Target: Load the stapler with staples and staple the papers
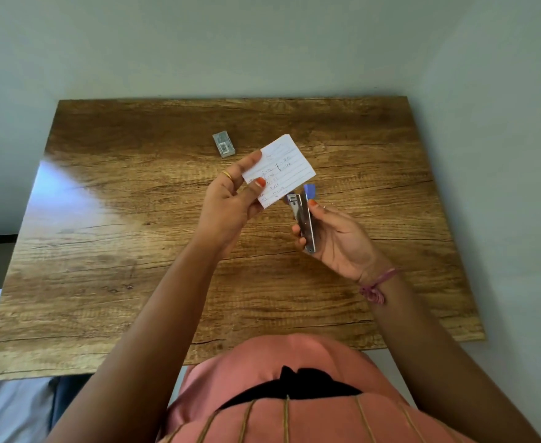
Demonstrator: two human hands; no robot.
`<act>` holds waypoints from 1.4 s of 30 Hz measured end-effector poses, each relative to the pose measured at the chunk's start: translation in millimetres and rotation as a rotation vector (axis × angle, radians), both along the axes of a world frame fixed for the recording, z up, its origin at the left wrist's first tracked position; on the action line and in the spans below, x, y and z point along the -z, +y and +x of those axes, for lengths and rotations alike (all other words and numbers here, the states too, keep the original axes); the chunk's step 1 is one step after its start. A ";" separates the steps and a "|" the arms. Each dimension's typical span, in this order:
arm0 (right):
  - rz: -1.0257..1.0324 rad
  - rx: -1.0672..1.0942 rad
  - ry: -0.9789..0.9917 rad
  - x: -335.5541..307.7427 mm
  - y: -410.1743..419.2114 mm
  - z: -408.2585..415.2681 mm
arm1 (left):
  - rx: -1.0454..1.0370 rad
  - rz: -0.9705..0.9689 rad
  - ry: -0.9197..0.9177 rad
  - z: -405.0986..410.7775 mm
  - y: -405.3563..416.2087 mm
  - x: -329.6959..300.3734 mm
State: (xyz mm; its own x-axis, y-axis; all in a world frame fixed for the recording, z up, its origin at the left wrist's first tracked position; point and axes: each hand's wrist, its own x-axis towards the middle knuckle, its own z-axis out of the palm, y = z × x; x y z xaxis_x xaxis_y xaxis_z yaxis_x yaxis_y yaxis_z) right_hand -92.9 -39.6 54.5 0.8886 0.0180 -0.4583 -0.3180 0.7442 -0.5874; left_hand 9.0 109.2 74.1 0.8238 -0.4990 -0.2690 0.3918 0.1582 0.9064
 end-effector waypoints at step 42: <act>-0.227 -0.019 0.096 -21.6 -1.2 29.1 | 0.116 0.119 -0.162 13.2 -17.7 -8.7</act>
State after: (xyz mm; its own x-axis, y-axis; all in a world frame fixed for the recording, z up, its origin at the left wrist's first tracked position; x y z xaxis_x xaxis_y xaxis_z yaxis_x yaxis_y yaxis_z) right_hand -63.7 -40.8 76.0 0.8415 -0.0792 -0.5344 -0.3926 0.5899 -0.7056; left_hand 22.2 91.5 82.8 0.7998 -0.5658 -0.2004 0.2486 0.0084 0.9686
